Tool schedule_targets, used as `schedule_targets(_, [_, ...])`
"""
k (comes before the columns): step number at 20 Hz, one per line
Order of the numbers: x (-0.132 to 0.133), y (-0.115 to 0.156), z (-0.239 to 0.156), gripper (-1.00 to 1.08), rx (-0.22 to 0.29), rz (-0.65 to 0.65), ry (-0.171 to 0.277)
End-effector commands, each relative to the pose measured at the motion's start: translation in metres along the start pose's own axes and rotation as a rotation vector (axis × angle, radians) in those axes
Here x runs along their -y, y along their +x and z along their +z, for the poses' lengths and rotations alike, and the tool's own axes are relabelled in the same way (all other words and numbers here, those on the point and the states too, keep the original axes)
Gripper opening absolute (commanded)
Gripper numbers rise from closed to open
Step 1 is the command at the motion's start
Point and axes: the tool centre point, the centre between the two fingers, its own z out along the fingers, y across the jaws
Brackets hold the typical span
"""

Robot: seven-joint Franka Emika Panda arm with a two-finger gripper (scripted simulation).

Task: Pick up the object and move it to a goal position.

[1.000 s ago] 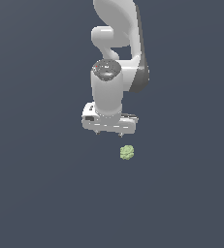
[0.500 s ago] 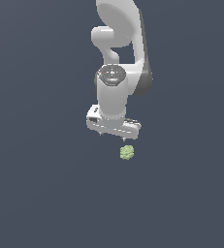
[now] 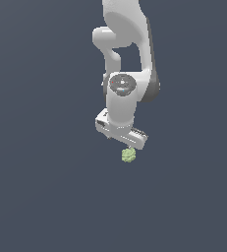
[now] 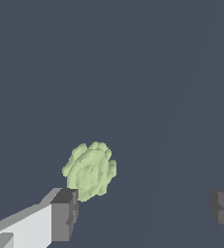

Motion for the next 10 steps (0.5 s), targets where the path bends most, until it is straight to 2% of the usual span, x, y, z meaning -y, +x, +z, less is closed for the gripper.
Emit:
schedule_targets(1, [0.006, -0.001, 0.005, 1.0, -0.001, 0.06, 0.0])
schedule_targets(10, [0.026, -0.007, 0.023, 1.0, -0.006, 0.27, 0.0])
